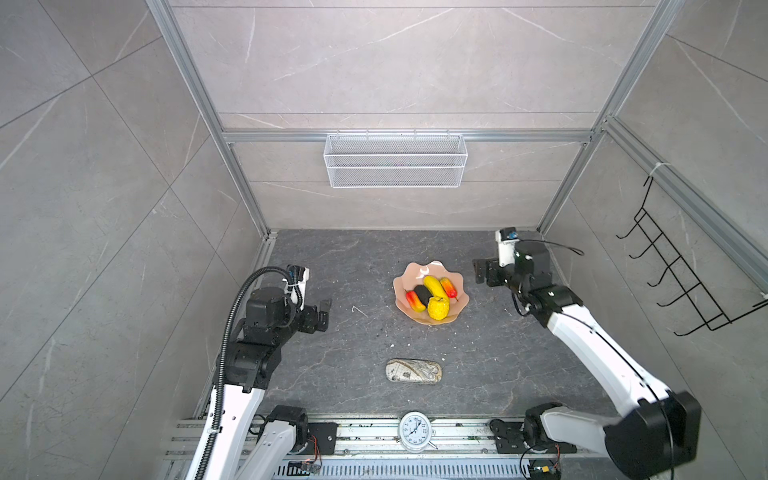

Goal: Place and organize the fake fruits in the fruit bowl

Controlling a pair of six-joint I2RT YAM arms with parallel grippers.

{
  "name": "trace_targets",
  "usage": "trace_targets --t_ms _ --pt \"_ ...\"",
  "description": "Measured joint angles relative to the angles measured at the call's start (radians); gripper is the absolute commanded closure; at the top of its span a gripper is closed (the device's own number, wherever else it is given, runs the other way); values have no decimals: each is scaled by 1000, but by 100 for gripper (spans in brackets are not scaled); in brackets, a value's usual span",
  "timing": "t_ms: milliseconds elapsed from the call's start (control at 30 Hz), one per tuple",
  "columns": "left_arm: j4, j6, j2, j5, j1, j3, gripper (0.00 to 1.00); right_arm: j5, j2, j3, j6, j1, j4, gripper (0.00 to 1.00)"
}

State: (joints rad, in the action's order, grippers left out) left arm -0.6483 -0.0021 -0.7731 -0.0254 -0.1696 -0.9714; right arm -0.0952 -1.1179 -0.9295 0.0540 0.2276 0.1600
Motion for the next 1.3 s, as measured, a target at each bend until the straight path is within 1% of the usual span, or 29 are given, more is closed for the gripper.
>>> trace_targets --t_ms 67,133,200,233,333,400,500,533,567,633,700,767,867,933,1033,1300 --pt "36 -40 -28 27 -5 -2 0 -48 96 129 20 -6 -79 0" --pt "108 -77 -57 77 -24 26 0 -100 164 253 39 -8 -151 0" --pt "240 -100 -88 143 -58 107 0 -158 197 374 59 -10 -225 0" --pt "293 -101 -101 169 -68 147 0 -180 193 409 65 -11 -251 0" --pt "505 -97 -179 263 -87 312 0 -253 100 487 82 -13 -365 0" --pt "635 -83 -230 322 -83 423 0 -290 3 519 89 -13 -461 0" --pt "776 -63 -271 359 -37 538 0 -328 -123 529 86 -13 -560 0" --pt "813 -61 -279 359 -12 557 0 -334 -147 534 83 -13 -598 0" --pt "860 -61 -292 354 24 575 0 -339 -175 546 77 -16 -654 0" --pt "964 -62 -332 324 105 599 0 -339 -210 556 60 -25 -706 0" --pt "1077 -62 -404 289 173 613 0 -326 -257 563 43 -48 -799 0" --pt "1170 -62 -502 262 211 615 0 -288 -320 562 40 -87 -879 0" --pt "1289 -58 -671 201 228 610 0 -218 -367 568 40 -150 -925 0" --pt "1303 -51 -726 165 230 610 0 -190 -382 579 39 -167 -974 0" --pt "1345 -45 -737 125 229 610 0 -156 -384 581 36 -169 -1007 0" --pt "1397 -35 -737 99 229 610 0 -130 -384 582 31 -168 -1041 0"
